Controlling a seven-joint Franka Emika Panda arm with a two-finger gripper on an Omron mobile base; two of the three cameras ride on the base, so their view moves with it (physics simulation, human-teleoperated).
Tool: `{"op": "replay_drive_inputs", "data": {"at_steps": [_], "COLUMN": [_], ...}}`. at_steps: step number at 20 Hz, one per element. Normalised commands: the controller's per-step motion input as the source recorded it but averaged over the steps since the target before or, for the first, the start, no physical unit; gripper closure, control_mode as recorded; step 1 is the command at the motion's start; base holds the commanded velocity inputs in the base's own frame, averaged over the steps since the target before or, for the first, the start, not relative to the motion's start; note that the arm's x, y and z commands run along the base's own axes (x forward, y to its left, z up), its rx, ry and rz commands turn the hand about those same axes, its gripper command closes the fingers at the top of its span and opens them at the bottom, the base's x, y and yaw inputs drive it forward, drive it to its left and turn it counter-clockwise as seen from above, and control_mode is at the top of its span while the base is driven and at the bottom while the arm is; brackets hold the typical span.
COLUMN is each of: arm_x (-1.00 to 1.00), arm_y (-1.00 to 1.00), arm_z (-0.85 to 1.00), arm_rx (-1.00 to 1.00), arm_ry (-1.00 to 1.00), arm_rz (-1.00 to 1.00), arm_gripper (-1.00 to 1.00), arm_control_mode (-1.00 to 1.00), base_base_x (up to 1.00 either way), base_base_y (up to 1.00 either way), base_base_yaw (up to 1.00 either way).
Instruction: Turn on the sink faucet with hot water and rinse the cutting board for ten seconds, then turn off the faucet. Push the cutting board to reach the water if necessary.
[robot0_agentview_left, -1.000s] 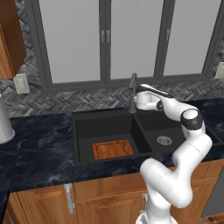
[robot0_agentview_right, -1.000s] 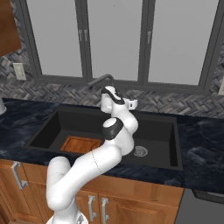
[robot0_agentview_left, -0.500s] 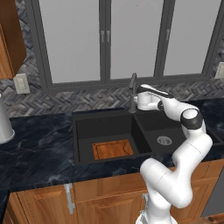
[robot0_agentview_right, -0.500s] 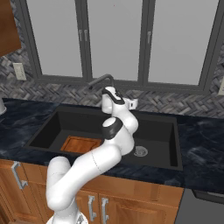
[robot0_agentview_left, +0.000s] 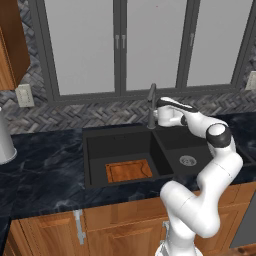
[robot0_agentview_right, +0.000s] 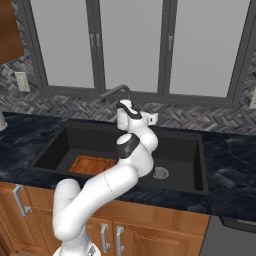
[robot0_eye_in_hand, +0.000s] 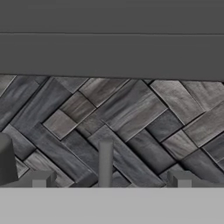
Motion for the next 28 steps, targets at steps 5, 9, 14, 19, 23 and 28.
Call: {"op": "replay_drive_inputs", "data": {"at_steps": [5,9,14,19,23,28], "arm_x": [0.0,0.06,0.07,0.05,0.06,0.08], "arm_y": [-0.03,0.0,0.0,0.0,0.0,0.0], "arm_z": [0.0,0.0,0.0,0.0,0.0,0.0], "arm_rx": [0.0,0.0,0.0,0.0,0.0,0.0], "arm_ry": [0.0,0.0,0.0,0.0,0.0,0.0], "arm_rz": [0.0,0.0,0.0,0.0,0.0,0.0], "arm_gripper": [-1.0,-1.0,-1.0,-1.0,-1.0,-1.0], "arm_control_mode": [-1.0,-1.0,-1.0,-1.0,-1.0,-1.0], "base_base_x": [0.0,0.0,0.0,0.0,0.0,0.0], "base_base_y": [0.0,0.0,0.0,0.0,0.0,0.0], "base_base_yaw": [0.0,0.0,0.0,0.0,0.0,0.0]}}
